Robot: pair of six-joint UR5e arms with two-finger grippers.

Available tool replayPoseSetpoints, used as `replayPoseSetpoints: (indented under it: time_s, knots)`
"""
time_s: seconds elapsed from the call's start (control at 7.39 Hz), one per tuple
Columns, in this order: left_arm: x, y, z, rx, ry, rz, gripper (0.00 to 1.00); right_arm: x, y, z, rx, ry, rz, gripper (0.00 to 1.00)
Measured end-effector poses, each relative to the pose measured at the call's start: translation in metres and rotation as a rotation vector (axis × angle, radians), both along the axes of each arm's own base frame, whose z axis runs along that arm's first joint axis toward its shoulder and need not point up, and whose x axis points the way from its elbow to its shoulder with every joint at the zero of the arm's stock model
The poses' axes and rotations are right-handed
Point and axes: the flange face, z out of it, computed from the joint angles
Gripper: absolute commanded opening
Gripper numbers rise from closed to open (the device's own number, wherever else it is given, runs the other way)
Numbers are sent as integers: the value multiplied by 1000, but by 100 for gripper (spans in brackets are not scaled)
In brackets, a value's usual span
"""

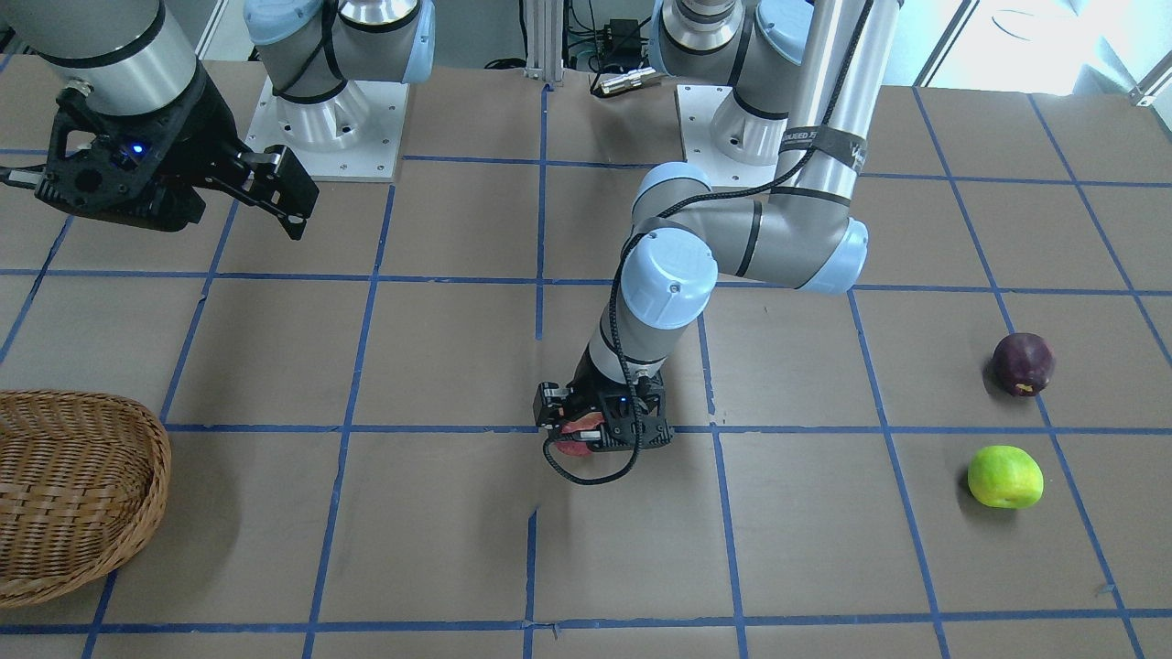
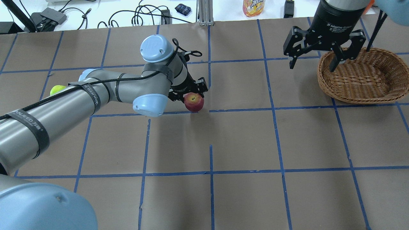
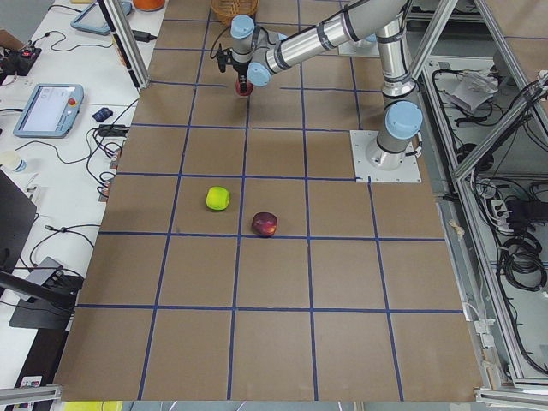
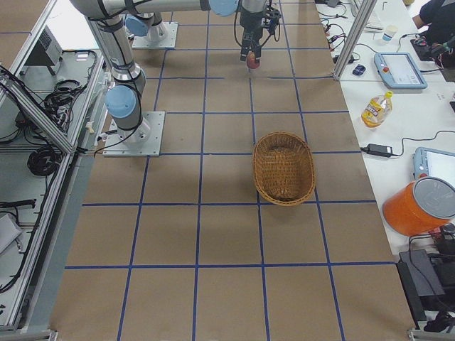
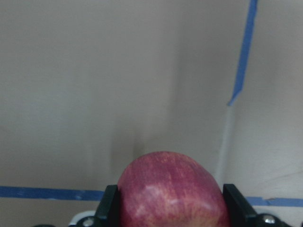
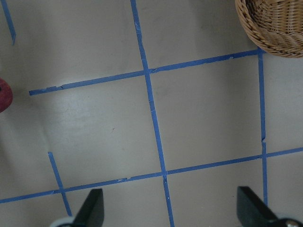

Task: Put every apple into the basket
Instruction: 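Carry the red apple to the table center and release it, then move left gripper over dark red apple while right gripper reaches toward red apple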

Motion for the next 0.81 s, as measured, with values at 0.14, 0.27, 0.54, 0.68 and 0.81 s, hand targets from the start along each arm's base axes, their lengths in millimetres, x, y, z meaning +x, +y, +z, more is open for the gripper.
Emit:
replayPoseSetpoints:
  time_s: [0.14, 0.27, 0.54, 0.68, 0.81]
  knots:
    - [-15, 8, -6, 13, -5, -3, 100, 0, 0, -7, 11, -4, 5, 100]
    - [-23, 12, 0, -5, -5, -12, 100, 0, 1, -16, 28, -9, 10, 100]
    - [20, -11, 46, -85, -2, -17, 100, 1, -7, -33, 20, -9, 3, 100]
    - [80, -27, 69, -96, -28, -66, 100, 0, -18, -38, -22, -3, 0, 100]
    - [155, -38, 93, -97, -53, -102, 100, 1, -26, -42, -48, -4, -1, 100]
